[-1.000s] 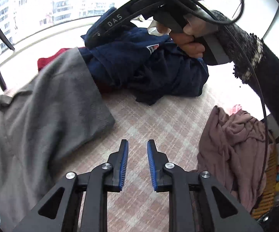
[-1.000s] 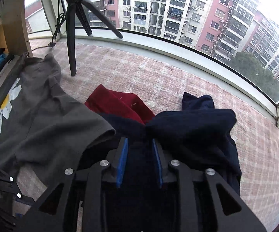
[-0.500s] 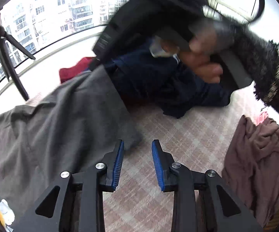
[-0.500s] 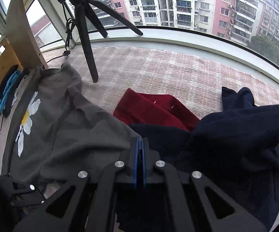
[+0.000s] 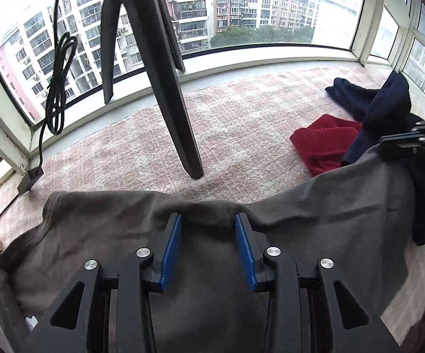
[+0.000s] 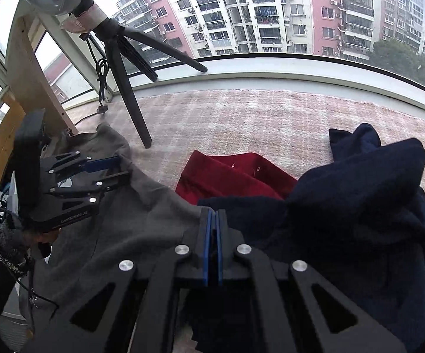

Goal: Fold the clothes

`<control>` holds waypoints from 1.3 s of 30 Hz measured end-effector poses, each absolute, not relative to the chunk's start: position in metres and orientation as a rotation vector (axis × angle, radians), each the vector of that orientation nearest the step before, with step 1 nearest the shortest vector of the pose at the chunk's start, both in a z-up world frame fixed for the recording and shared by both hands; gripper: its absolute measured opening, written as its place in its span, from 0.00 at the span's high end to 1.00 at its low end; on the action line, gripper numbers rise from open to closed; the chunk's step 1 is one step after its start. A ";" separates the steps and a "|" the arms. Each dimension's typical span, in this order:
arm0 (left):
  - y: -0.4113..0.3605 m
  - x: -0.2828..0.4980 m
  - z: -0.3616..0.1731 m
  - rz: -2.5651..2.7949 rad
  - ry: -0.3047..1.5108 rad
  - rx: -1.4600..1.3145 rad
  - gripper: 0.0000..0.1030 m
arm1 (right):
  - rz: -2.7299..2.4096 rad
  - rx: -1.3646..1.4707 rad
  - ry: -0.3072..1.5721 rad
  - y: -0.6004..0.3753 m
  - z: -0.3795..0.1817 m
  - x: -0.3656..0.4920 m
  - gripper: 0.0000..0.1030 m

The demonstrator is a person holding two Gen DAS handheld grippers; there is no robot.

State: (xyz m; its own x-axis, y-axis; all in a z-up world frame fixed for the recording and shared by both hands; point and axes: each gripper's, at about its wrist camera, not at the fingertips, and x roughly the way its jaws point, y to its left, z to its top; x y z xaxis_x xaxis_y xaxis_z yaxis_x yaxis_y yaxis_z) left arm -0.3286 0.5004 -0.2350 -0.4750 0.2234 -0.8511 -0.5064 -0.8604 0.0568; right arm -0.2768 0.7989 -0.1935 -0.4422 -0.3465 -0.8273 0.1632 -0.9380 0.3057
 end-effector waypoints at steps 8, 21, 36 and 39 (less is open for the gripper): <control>0.485 -0.267 -0.192 2.270 0.417 -1.180 0.65 | -2.348 1.440 -0.491 0.815 -0.178 -0.198 0.82; 0.458 -0.238 -0.233 2.093 0.531 -1.401 0.65 | -2.239 1.364 0.169 0.694 -0.200 -0.148 0.80; 0.453 -0.233 -0.229 2.073 0.510 -1.388 0.62 | -2.260 1.497 0.440 0.730 -0.216 -0.140 0.98; 0.455 -0.232 -0.228 2.068 0.520 -1.404 0.62 | -2.250 1.383 0.466 0.718 -0.202 -0.138 0.69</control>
State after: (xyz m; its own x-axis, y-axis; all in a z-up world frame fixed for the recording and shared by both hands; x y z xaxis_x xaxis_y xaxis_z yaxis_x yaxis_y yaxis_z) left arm -0.2318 0.4555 -0.2283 -0.2780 0.2441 -0.9290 -0.6544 -0.7561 -0.0029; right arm -0.1383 0.7178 -0.2016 -0.3920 -0.2020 -0.8975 0.5418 -0.8392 -0.0478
